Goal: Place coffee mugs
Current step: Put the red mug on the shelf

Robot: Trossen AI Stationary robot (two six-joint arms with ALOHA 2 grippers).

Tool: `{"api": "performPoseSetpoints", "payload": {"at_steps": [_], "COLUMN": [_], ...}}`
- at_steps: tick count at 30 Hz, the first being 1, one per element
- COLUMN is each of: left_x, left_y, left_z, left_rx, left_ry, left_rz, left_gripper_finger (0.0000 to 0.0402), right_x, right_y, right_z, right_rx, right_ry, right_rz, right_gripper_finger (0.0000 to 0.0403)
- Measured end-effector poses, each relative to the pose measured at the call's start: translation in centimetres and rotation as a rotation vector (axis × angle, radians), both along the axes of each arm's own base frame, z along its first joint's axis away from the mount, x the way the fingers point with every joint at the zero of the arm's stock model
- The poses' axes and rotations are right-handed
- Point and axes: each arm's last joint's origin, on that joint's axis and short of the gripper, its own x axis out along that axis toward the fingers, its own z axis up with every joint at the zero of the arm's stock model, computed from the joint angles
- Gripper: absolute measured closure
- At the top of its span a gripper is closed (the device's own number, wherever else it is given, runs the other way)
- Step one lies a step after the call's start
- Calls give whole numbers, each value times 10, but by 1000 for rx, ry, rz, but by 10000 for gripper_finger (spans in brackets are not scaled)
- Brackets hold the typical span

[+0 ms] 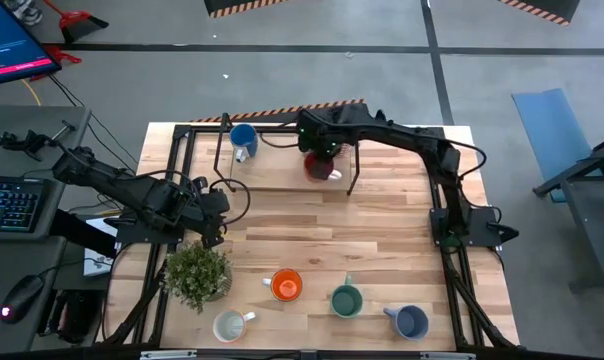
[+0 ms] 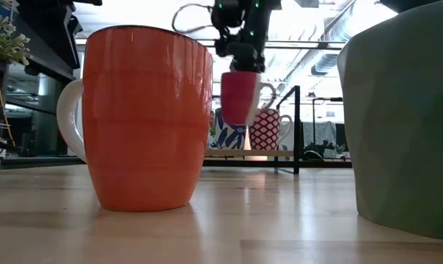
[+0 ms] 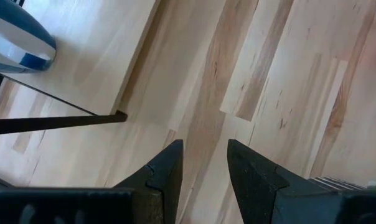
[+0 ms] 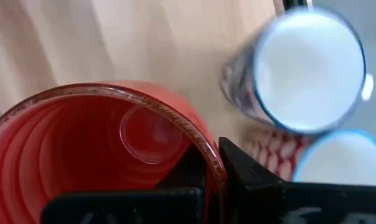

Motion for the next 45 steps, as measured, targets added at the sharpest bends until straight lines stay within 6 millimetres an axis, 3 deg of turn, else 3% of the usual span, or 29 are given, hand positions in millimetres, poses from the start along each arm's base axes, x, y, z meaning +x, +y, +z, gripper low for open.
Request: {"api": "performPoseSetpoints", "payload": {"at_steps": [7,16,45], "left_x": [0,0,4], "left_y": [0,0,-2], "left_z": [0,0,2], "left_rx": [0,-5,-27], "left_ry": [0,-4,-55], "left_rz": [0,11,17], "left_gripper_finger": [287,287,287], "right_x": [-9,-11,-9], "right_y": [-18,-22,-22], "right_z": [-19,-35,-40], "right_rx": [73,118,129], "right_ry": [32,39,46], "right_rz": [-54,-37,-46], "right_gripper_finger": [403,403,384]}}
